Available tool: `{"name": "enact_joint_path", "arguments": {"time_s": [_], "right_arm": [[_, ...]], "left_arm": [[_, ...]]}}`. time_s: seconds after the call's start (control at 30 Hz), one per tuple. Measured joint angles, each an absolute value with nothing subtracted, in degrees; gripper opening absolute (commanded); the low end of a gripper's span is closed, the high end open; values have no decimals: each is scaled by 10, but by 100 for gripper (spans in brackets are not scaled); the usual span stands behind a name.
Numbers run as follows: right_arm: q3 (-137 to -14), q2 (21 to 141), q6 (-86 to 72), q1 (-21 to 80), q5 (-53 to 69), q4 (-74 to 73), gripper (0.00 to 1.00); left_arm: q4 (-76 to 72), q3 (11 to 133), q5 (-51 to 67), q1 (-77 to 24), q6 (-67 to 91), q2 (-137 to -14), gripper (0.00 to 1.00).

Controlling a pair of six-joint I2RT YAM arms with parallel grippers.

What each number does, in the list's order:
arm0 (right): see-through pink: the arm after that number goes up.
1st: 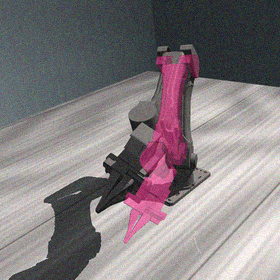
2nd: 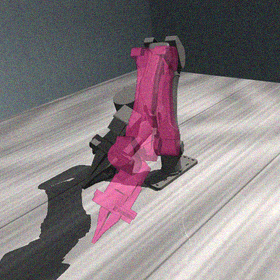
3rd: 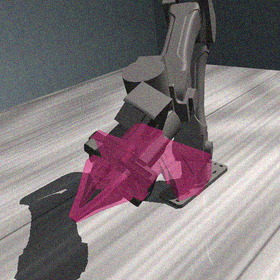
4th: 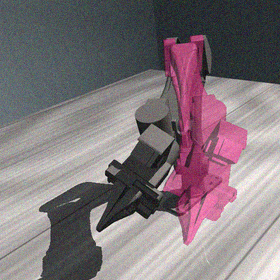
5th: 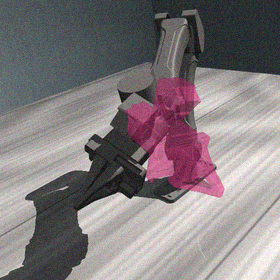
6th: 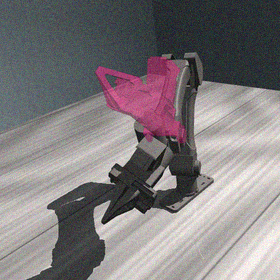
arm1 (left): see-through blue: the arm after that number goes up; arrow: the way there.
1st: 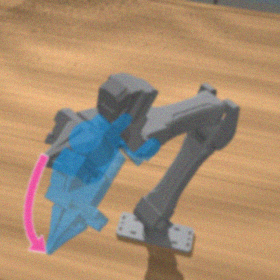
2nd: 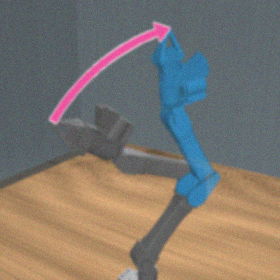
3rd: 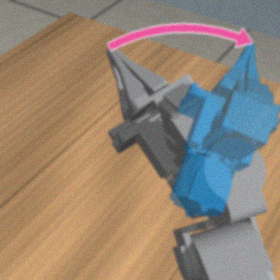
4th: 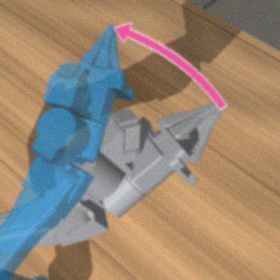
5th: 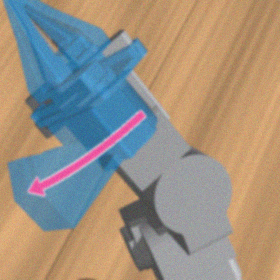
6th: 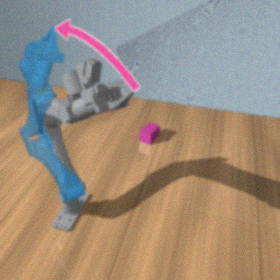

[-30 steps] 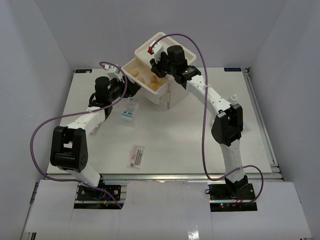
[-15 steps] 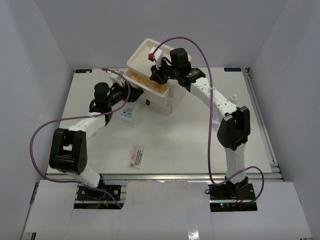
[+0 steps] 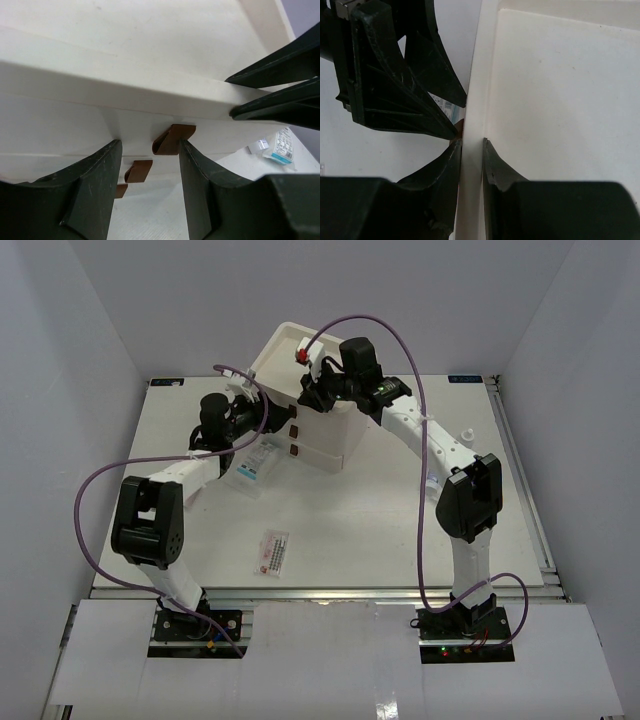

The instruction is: Organize the makeup

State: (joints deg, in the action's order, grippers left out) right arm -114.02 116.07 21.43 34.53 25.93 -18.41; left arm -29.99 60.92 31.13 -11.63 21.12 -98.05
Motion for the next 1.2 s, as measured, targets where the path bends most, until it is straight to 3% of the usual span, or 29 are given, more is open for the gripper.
{"name": "enact_joint_path", "arguments": {"time_s": [0.1,0.27,0.4,0.67,0.73,0.87,1.03,1.2], "right_arm": [[-1142,1161,209,345,248,-185,23],[-1145,1161,198,346,245,-192,56],[-1146,1154,189,351,250,-209,68],[-1090,1042,182,290,296,-235,79],[-1030,979,194,253,338,-233,81],[-872,837,227,174,418,-218,82],[-671,696,261,114,504,-205,82],[-511,639,257,42,587,-161,82]], "left_arm": [[-282,623,296,-121,216,-991,60],[-268,631,274,-128,219,-991,62],[-277,609,258,-132,219,-963,69],[-288,519,251,-133,211,-824,78],[-288,499,255,-133,204,-807,80],[-284,463,264,-134,191,-805,97],[-282,459,270,-134,182,-864,98],[-280,482,267,-137,175,-928,97]]}}
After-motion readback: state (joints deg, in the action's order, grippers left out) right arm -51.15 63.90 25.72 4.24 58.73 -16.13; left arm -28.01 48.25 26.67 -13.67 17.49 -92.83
